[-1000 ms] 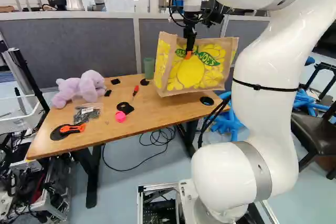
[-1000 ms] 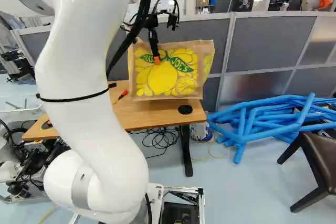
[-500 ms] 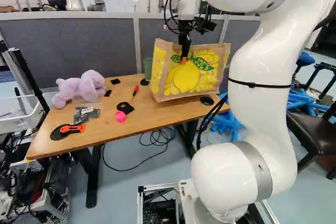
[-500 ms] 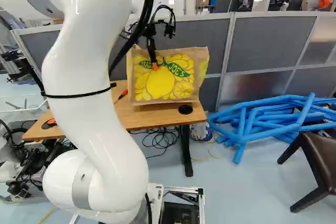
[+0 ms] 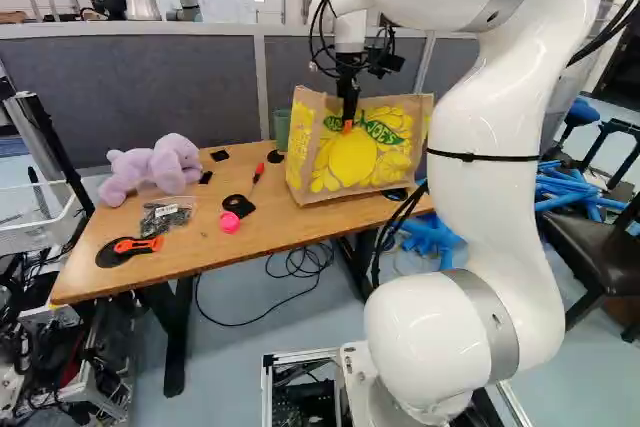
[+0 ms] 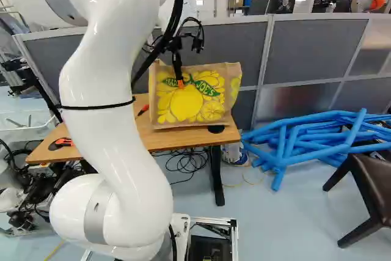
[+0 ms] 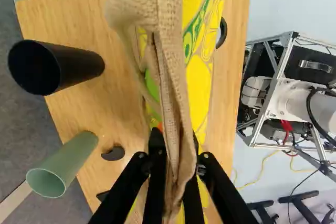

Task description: Pick up the bag on the ground and place it on the table

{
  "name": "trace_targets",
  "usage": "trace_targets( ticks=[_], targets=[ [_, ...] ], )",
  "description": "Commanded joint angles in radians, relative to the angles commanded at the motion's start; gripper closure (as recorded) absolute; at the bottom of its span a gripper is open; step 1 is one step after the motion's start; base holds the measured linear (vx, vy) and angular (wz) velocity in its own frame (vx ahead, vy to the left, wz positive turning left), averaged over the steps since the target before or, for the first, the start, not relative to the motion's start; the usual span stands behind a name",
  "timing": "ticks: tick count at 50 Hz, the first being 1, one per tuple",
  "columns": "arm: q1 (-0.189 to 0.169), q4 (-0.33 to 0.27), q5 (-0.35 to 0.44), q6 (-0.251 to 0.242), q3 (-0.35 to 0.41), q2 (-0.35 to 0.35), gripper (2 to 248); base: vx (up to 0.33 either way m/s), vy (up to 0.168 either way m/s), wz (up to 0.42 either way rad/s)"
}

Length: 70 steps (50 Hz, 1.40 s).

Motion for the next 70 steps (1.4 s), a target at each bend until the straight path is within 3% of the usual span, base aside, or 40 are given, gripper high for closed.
trace_targets(
  ticks=[61, 62, 67, 68, 70],
  targets=[
    [0.0, 0.0, 0.0, 0.0, -0.001, -0.013, 212, 0.0, 0.0, 0.0],
    [0.0, 0.0, 0.0, 0.0, -0.001, -0.013, 185, 0.0, 0.0, 0.0],
    [0.0, 0.0, 0.0, 0.0, -0.001, -0.013, 185, 0.0, 0.0, 0.0],
    [0.0, 0.0, 0.0, 0.0, -0.001, -0.013, 152, 0.0, 0.0, 0.0],
    [0.0, 0.0, 0.0, 0.0, -0.001, -0.013, 152, 0.0, 0.0, 0.0]
  ],
)
